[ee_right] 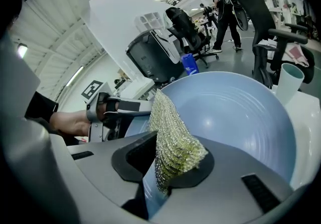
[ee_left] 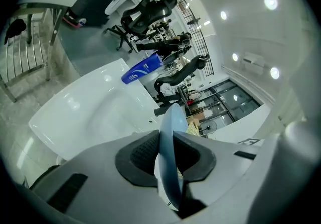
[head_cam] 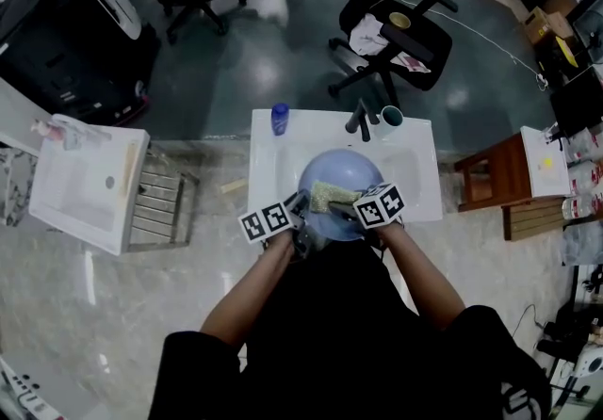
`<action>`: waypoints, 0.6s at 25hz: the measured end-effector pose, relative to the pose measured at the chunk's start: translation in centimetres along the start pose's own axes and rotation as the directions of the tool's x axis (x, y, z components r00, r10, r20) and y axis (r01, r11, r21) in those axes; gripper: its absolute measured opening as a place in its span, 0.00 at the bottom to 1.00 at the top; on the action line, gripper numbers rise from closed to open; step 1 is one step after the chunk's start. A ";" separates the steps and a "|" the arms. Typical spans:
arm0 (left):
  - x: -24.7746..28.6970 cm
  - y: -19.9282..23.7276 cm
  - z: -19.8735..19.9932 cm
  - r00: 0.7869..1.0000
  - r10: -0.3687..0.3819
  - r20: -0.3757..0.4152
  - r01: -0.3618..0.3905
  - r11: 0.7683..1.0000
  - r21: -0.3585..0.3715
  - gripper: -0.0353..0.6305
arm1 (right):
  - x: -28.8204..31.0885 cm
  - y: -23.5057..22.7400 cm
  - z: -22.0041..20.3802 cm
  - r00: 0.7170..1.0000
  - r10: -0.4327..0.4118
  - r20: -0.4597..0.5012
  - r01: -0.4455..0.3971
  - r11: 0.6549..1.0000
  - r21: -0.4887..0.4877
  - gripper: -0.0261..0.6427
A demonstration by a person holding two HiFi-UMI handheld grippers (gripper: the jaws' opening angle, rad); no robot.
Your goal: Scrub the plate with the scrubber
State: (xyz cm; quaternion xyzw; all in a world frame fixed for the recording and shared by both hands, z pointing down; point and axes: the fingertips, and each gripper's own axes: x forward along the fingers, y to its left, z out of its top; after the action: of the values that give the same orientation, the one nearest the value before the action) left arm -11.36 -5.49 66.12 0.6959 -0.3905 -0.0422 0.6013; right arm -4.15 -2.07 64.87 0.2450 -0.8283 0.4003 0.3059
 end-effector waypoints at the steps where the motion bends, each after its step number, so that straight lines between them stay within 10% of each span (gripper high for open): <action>1: 0.0 0.1 0.0 1.000 0.000 -0.001 0.000 1.000 0.001 0.13 | 0.2 -0.2 0.1 1.000 -0.002 -0.006 0.002 1.000 -0.002 0.13; 15: 0.5 -0.9 0.3 0.999 -0.026 -0.039 0.028 0.998 0.049 0.14 | 0.4 -2.9 2.4 0.998 -0.055 -0.028 0.055 0.998 0.003 0.14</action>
State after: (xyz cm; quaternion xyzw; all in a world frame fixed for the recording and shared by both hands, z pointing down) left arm -10.69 -6.03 65.45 0.7165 -0.3703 -0.0275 0.5906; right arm -3.32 -5.72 65.45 0.2626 -0.8163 0.3966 0.3278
